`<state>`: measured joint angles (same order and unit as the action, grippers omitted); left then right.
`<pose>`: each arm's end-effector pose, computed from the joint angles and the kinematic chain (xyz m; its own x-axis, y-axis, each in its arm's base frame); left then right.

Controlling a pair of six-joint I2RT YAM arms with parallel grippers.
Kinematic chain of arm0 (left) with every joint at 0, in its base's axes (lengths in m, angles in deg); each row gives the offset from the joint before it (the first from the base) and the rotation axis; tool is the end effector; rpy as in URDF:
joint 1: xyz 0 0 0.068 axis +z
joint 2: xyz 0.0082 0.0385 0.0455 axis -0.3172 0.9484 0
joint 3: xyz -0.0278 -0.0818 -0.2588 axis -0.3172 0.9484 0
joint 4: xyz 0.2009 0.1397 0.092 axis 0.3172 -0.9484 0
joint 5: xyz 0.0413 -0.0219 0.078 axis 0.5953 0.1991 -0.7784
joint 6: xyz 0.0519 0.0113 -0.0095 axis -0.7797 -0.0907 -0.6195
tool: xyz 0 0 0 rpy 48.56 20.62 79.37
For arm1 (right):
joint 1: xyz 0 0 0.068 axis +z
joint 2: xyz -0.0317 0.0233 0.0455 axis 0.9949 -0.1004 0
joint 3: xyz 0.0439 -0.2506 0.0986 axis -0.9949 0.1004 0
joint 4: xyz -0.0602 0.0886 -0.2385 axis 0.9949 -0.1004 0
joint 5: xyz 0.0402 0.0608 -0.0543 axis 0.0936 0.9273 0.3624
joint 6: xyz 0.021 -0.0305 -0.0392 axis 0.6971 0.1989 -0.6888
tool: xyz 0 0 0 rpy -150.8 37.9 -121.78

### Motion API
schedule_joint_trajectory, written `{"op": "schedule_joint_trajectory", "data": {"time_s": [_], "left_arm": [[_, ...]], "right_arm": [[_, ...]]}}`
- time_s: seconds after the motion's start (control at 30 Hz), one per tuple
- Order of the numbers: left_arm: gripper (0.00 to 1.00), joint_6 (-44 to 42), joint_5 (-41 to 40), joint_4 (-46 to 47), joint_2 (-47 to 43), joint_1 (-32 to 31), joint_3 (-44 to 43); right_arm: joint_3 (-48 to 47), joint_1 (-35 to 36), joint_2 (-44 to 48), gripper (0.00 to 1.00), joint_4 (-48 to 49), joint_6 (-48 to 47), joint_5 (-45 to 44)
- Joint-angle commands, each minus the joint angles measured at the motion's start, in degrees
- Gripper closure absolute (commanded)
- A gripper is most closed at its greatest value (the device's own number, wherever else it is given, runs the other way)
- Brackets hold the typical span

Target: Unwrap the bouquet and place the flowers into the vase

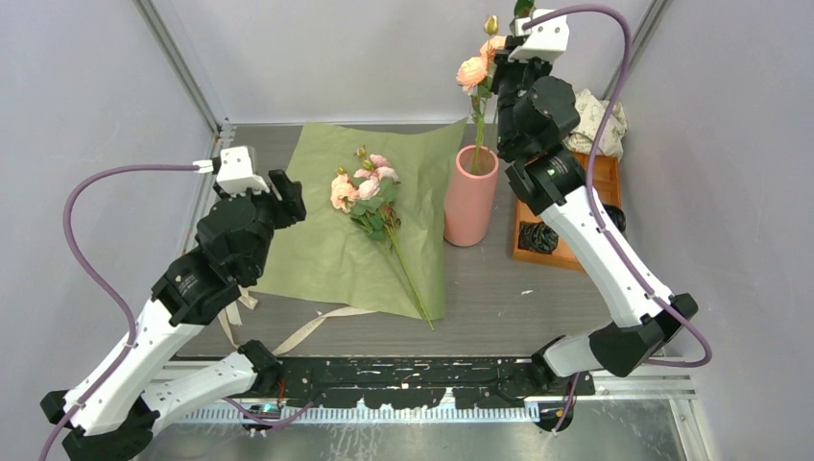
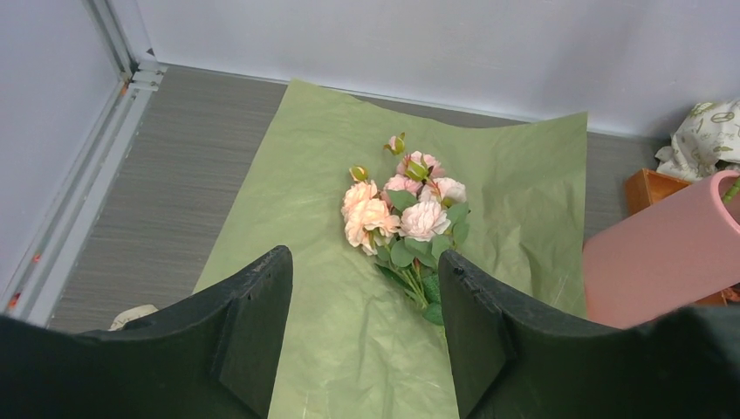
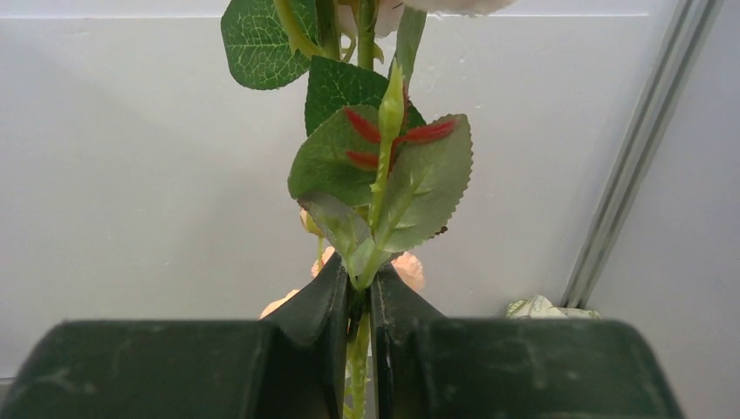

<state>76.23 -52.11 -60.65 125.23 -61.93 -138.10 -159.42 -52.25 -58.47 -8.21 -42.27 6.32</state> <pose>0.1228 -0.0829 0.4320 -0.1112 -0.2451 -0.9631 -0.0233 0.9695 -0.2440 0.2558 0.1350 0.5415 0.3273 -0.0318 -0.9444 0.1119 0.9937 0.0054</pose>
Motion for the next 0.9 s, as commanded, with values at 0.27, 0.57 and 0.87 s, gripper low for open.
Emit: {"op": "schedule_joint_trajectory", "data": {"time_s": [0.27,0.57,0.87], "left_arm": [[0.37,0.18,-0.25,3.50,0.96,-0.14,-0.98],[0.37,0.74,0.70,3.90,1.81,-0.17,-0.78],[0.37,1.24,1.43,3.82,2.64,-0.13,-0.78]], "right_arm": [[-1.30,-0.37,0.17,0.99,-10.27,5.34,15.78],[1.07,-0.36,1.00,0.99,-20.35,5.97,25.17],[0.67,-0.38,-0.04,0.98,-27.76,5.04,26.57]]}}
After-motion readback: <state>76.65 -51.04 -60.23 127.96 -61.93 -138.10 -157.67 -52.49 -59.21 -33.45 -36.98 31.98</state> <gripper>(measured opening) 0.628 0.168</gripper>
